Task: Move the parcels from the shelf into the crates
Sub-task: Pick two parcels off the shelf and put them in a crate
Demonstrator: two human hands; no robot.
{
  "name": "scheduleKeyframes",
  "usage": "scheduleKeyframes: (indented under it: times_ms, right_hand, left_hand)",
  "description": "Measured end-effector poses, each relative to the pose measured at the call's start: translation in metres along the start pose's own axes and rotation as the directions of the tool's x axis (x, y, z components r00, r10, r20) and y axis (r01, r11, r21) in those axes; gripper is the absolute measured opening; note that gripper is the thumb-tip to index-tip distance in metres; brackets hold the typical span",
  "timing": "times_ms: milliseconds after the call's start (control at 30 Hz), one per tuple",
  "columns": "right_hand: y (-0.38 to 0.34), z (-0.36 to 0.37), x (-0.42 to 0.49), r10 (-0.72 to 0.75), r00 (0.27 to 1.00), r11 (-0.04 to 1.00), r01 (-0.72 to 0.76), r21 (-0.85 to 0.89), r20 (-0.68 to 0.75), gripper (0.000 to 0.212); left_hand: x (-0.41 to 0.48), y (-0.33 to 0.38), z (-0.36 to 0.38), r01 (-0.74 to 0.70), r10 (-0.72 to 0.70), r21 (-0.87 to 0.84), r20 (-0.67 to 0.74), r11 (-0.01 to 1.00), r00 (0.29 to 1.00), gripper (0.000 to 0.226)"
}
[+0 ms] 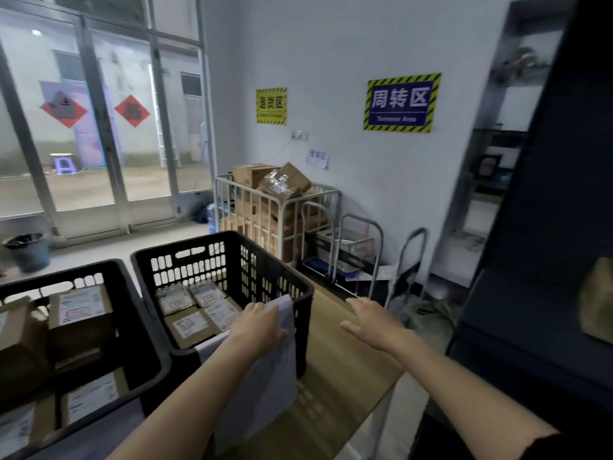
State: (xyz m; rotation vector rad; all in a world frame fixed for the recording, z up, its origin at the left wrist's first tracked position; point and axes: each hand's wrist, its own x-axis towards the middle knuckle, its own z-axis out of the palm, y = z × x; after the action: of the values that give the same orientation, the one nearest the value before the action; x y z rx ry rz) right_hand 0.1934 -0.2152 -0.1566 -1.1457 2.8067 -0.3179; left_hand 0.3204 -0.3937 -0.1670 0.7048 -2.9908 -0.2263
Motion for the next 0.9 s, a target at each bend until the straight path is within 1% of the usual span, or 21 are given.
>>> scheduleKeyframes:
  times_ms: [167, 267, 367, 467, 533, 633, 900]
  right_hand:
    - [0.043, -0.022, -0.043, 0.104, 0.994, 0.994, -0.103, 0.045, -0.032, 0.058]
    - [0.074, -0.041, -0.075, 0.158, 0.984, 0.987, -0.154, 0.051, -0.086, 0.055]
    - [0.115, -0.061, -0.114, 0.22, 0.969, 0.975, -0.216, 0.051, -0.112, 0.05]
    - [0.162, -0.078, -0.158, 0.286, 0.951, 0.958, -0.281, 0.063, -0.116, 0.055]
    - [0.194, -0.088, -0.188, 0.327, 0.935, 0.945, -0.321, 0.063, -0.137, 0.056]
    - [0.239, -0.1, -0.231, 0.398, 0.902, 0.917, -0.387, 0.093, -0.165, 0.056]
    - [0.332, -0.118, -0.329, 0.499, 0.842, 0.867, -0.484, 0.121, -0.207, 0.053]
  left_hand:
    - [-0.002, 0.058, -0.003, -0.097, 0.097, 0.008, 0.002, 0.995, 0.995, 0.046]
    - [-0.004, 0.103, -0.005, -0.183, 0.183, 0.011, -0.017, 0.983, 0.983, 0.053]
    - [-0.008, 0.156, -0.004, -0.237, 0.237, -0.005, -0.013, 0.971, 0.971, 0.057]
    - [-0.017, 0.215, 0.001, -0.296, 0.296, -0.022, -0.019, 0.955, 0.955, 0.053]
    - [-0.024, 0.255, 0.004, -0.341, 0.34, -0.041, -0.022, 0.939, 0.94, 0.049]
    - [-0.037, 0.314, 0.011, -0.397, 0.397, -0.06, -0.013, 0.916, 0.918, 0.049]
    - [-0.077, 0.446, 0.026, -0.5, 0.5, -0.072, -0.021, 0.863, 0.866, 0.045]
